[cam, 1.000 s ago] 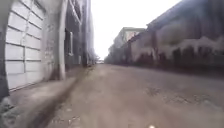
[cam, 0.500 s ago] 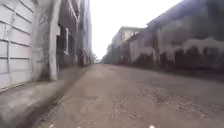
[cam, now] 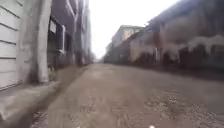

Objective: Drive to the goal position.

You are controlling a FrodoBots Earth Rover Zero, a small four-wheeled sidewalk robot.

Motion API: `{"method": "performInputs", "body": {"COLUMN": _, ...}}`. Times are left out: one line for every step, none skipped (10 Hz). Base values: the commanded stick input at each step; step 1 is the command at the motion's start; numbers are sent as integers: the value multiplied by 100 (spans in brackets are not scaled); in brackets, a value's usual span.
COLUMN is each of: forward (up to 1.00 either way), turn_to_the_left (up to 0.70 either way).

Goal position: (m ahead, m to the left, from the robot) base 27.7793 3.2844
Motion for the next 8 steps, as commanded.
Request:
{"method": "performInputs", "body": {"forward": 85, "turn_to_the_left": 0}}
{"method": "performInputs", "body": {"forward": 87, "turn_to_the_left": 0}}
{"method": "performInputs", "body": {"forward": 95, "turn_to_the_left": 0}}
{"method": "performInputs", "body": {"forward": 100, "turn_to_the_left": 0}}
{"method": "performInputs", "body": {"forward": 100, "turn_to_the_left": 0}}
{"method": "performInputs", "body": {"forward": 100, "turn_to_the_left": 0}}
{"method": "performInputs", "body": {"forward": 100, "turn_to_the_left": 0}}
{"method": "performInputs", "body": {"forward": 100, "turn_to_the_left": 0}}
